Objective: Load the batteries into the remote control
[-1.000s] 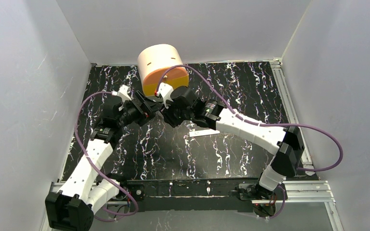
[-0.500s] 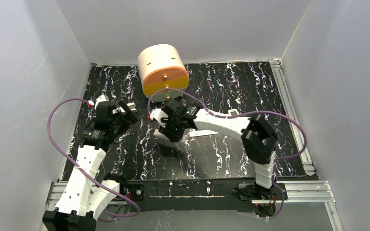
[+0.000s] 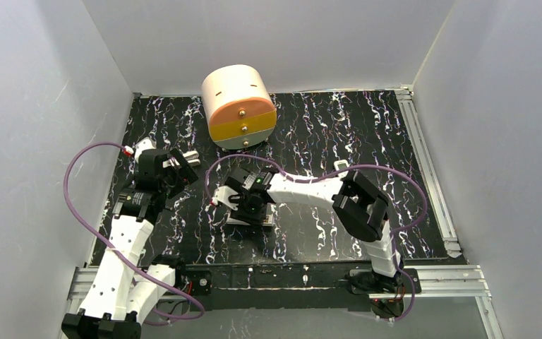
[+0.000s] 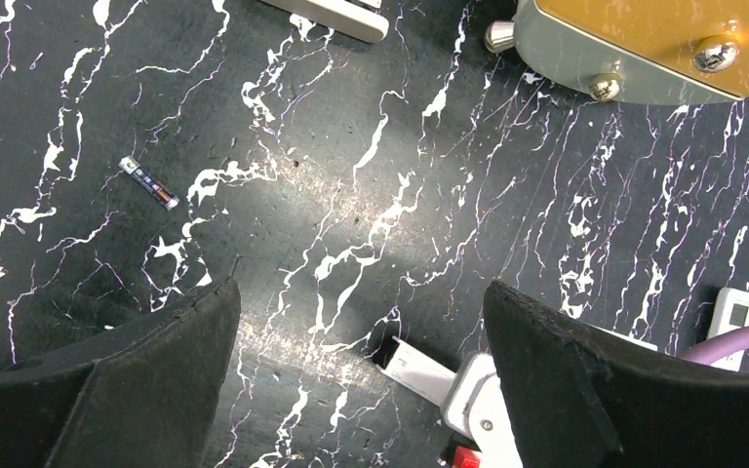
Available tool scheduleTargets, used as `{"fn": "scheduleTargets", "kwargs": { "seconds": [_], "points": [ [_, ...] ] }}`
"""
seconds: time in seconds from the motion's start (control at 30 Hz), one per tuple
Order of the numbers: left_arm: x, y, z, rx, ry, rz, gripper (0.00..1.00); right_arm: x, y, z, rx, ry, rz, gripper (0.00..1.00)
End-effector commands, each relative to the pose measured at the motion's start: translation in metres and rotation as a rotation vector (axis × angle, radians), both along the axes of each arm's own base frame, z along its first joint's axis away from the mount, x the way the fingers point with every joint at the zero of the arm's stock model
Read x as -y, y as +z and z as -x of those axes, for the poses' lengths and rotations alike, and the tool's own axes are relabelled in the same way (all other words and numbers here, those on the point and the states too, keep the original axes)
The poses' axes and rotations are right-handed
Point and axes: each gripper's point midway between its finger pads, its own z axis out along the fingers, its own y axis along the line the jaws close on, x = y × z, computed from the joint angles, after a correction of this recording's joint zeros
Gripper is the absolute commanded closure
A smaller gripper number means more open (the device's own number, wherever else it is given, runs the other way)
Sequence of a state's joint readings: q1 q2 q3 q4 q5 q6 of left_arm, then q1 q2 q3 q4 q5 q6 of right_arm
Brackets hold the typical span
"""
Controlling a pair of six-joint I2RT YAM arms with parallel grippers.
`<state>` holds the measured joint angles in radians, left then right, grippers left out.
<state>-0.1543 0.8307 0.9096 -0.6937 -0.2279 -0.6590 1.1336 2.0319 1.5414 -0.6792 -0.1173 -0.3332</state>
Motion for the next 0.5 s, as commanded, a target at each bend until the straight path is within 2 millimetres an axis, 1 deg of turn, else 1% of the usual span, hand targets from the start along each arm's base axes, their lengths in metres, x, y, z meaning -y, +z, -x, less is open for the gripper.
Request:
{"fn": "scheduleTargets", "kwargs": {
  "seconds": [0.0,0.13,0.23,0.3,0.37,0.47],
  "points": [
    [-0.004,0.005,-0.002,0.004,0.004,-0.016,0.07,0.006,-0.012,-0.004,0.062,0.030,0.075,0.64],
    [-0.002,0.005,-0.003,-0.001,-0.010,-0.017,0.07,0.007,-0.016,-0.002,0.056,0.036,0.104,0.54],
    [-0.001,0.006,-0.004,0.001,-0.015,-0.016,0.06,0.008,-0.018,-0.001,0.059,0.038,0.114,0.49],
    [0.000,0.005,-0.004,-0.003,-0.020,-0.014,0.05,0.010,-0.018,-0.002,0.064,0.033,0.122,0.43],
    [0.003,0.004,-0.005,-0.002,-0.038,-0.005,0.04,0.007,-0.013,-0.002,0.064,0.024,0.110,0.38],
    [0.013,0.004,-0.009,-0.004,-0.093,0.019,0.01,-0.002,0.003,-0.004,0.069,0.000,0.060,0.31]
  ]
}}
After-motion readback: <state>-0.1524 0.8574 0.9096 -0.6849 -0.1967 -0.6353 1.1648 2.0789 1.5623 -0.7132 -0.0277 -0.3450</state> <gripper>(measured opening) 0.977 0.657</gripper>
